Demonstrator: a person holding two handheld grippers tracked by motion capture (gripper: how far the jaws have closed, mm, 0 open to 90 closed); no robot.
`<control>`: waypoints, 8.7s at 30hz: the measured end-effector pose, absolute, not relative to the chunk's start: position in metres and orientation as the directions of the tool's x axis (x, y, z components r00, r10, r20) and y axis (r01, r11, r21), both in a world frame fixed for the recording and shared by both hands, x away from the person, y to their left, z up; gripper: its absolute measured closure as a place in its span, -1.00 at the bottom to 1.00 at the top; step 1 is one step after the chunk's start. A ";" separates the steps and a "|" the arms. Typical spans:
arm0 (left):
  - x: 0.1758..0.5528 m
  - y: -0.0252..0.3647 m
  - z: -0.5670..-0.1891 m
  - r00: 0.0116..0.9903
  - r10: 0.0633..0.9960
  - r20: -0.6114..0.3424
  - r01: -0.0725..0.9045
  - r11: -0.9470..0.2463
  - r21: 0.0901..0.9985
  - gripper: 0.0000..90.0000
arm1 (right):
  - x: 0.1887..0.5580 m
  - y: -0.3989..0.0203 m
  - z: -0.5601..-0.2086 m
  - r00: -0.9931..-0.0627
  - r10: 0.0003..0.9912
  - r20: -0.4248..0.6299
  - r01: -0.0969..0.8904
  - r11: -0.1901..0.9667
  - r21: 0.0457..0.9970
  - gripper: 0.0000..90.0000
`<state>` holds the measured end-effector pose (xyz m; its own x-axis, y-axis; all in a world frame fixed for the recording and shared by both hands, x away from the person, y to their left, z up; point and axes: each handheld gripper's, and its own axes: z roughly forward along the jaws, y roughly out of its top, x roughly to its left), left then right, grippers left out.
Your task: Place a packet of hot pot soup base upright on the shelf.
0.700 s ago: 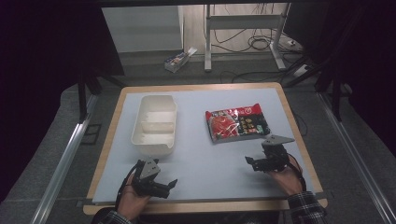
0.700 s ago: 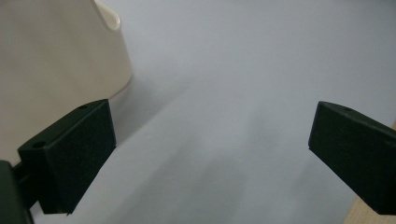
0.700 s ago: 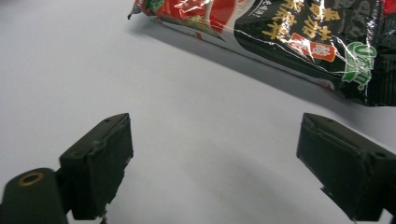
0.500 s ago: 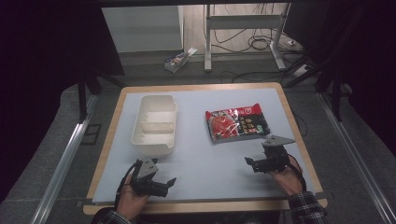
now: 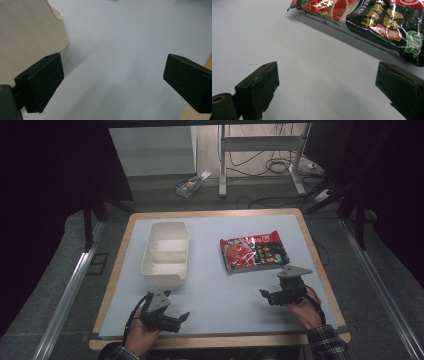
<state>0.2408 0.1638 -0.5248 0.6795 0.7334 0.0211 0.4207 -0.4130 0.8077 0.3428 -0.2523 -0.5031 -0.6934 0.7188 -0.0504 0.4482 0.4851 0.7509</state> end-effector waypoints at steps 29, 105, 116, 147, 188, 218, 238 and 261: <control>0.242 0.163 -0.527 0.742 0.670 0.019 0.363 -0.425 0.829 -0.95 | 0.364 -0.240 -0.491 -0.668 0.744 -0.020 0.474 0.446 0.759 -0.94; 0.242 0.162 -0.528 0.745 0.667 0.031 0.372 -0.453 0.810 -0.95 | 0.547 -0.152 -0.516 -0.512 0.848 -0.138 0.624 0.477 0.619 0.99; 0.242 0.161 -0.528 0.748 0.663 0.038 0.371 -0.464 0.804 -0.95 | 0.527 -0.144 -0.513 -0.589 0.803 -0.090 0.621 0.521 0.586 0.99; 0.242 0.157 -0.528 0.752 0.658 0.028 0.381 -0.469 0.797 -0.94 | 0.446 -0.134 -0.514 -0.709 0.703 -0.060 0.548 0.603 0.579 0.98; 0.280 0.108 -0.512 0.790 0.612 -0.033 0.389 -0.460 0.798 -0.53 | 0.380 -0.198 -0.482 -0.753 0.652 -0.089 0.410 0.571 0.711 -0.73; 0.326 0.040 -0.521 0.835 0.549 -0.044 0.342 -0.453 0.823 1.00 | 0.339 -0.269 -0.475 -0.654 0.757 -0.004 0.470 0.410 0.781 -1.00; 0.326 0.049 -0.537 0.836 0.548 -0.040 0.360 -0.491 0.793 1.00 | 0.330 -0.292 -0.472 -0.620 0.784 0.013 0.511 0.391 0.765 -1.00; 0.323 0.053 -0.518 0.818 0.575 0.006 0.319 -0.463 0.827 0.96 | 0.327 -0.290 -0.479 -0.635 0.771 0.057 0.543 0.393 0.742 -1.00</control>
